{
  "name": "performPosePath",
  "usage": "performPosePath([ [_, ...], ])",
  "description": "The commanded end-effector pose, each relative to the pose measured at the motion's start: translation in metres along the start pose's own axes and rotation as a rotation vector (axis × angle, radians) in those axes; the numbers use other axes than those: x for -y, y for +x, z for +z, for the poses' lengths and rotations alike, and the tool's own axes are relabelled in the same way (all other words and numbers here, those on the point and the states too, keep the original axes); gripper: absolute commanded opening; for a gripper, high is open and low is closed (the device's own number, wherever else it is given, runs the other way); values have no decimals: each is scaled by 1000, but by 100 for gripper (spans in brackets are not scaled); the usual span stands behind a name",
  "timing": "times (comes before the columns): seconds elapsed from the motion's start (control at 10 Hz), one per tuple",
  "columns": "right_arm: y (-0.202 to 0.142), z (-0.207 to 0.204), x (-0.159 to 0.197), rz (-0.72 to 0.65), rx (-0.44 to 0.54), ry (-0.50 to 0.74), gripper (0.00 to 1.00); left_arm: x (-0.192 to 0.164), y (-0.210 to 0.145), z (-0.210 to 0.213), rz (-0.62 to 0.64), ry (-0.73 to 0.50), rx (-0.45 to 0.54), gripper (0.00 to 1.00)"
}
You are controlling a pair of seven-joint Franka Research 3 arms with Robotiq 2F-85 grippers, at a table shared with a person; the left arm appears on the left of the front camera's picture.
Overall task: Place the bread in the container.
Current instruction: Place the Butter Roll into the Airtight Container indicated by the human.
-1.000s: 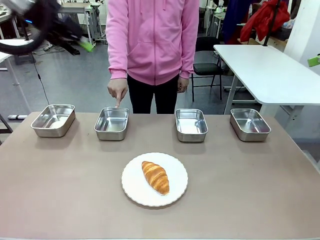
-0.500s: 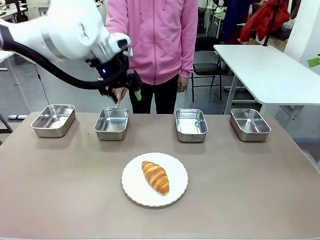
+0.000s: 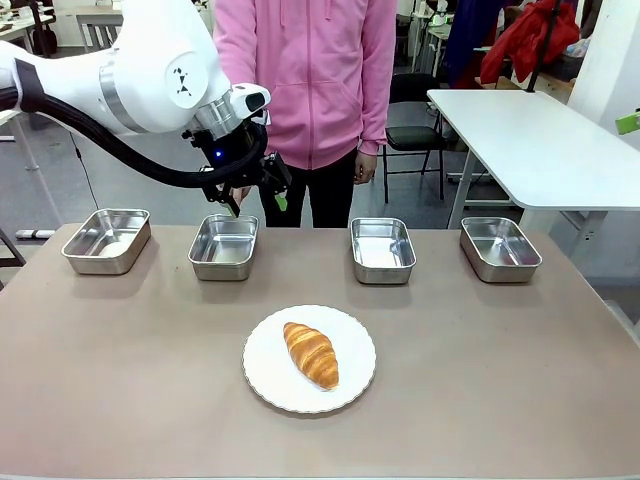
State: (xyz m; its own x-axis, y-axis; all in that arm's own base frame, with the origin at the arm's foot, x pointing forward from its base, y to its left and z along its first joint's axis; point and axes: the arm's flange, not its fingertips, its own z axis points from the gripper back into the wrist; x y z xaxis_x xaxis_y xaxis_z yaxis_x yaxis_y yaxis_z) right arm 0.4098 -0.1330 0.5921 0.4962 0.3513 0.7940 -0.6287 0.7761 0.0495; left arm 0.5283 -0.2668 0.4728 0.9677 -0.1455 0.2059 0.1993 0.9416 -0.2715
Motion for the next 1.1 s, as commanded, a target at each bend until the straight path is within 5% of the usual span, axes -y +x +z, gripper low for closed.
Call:
performPosePath([
  [0.0,-1,-1,1,16,30,14,100,-1,-1,-1,1,1,-3,100],
  [0.2,-1,-1,1,16,30,14,100,41,-29,-17,108,119,-101,100],
  [0.5,-1,-1,1,16,30,14,100,82,-68,-38,217,130,-91,100],
  [1.0,-1,-1,1,16,30,14,100,99,-127,-85,407,128,-120,100],
])
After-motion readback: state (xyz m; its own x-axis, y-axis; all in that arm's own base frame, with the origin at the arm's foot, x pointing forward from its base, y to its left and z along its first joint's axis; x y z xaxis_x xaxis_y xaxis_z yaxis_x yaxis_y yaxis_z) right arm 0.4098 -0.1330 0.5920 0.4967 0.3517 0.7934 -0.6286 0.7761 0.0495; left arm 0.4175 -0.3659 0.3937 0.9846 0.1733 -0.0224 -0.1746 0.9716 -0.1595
